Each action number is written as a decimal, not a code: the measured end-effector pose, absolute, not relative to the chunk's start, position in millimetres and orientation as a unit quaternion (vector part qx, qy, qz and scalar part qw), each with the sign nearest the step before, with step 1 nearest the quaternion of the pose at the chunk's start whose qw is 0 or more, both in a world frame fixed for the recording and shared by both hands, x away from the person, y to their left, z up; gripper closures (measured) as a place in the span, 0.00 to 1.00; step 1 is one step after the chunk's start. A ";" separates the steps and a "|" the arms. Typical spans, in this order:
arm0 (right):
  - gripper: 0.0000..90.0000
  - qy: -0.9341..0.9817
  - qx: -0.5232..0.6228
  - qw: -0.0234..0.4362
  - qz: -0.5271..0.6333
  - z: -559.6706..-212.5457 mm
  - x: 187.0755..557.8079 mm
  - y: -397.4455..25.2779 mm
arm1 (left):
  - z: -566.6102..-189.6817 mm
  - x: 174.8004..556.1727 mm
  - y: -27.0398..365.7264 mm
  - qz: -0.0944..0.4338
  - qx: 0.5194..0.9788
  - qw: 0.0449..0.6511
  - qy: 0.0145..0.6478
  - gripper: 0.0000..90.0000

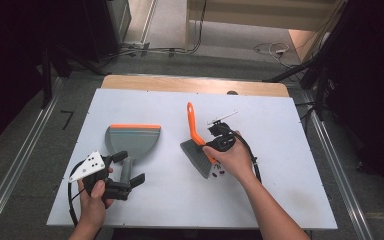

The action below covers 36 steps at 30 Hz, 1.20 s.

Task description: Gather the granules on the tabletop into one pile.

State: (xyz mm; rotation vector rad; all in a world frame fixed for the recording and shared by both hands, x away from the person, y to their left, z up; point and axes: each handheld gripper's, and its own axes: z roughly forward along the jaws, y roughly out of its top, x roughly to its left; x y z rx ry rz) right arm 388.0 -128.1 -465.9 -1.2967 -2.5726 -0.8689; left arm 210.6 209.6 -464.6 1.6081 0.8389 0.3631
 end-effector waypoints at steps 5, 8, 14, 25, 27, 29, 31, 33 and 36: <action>0.75 -0.848 -0.440 0.063 -0.289 -466.2 389.9 -136.6 | -464.6 210.5 209.6 0.157 0.694 0.602 0.362 0.00; 0.75 -0.846 -0.444 0.058 -0.289 -466.1 390.5 -140.9 | -464.5 210.2 209.0 0.157 0.695 0.601 0.362 0.00; 0.75 -0.844 -0.450 0.055 -0.287 -465.4 391.7 -147.9 | -464.7 210.2 208.1 0.157 0.697 0.599 0.361 0.00; 0.75 -0.834 -0.466 0.052 -0.290 -464.4 393.6 -159.9 | -465.1 210.6 207.4 0.156 0.697 0.600 0.360 0.00; 0.75 -0.833 -0.469 0.052 -0.289 -463.9 393.8 -161.4 | -464.9 210.6 207.2 0.156 0.698 0.599 0.360 0.00; 0.75 -0.832 -0.470 0.051 -0.290 -464.1 394.6 -163.2 | -464.8 210.5 207.2 0.156 0.698 0.599 0.360 0.00; 0.75 -0.831 -0.472 0.049 -0.290 -463.6 395.0 -165.2 | -464.8 210.5 207.4 0.156 0.697 0.600 0.360 0.00; 0.75 -0.831 -0.472 0.048 -0.289 -462.6 395.4 -167.2 | -464.7 210.6 207.6 0.156 0.697 0.600 0.360 0.00; 0.76 -0.830 -0.475 0.045 -0.287 -460.9 395.8 -170.2 | -464.3 210.2 206.9 0.155 0.697 0.601 0.360 0.00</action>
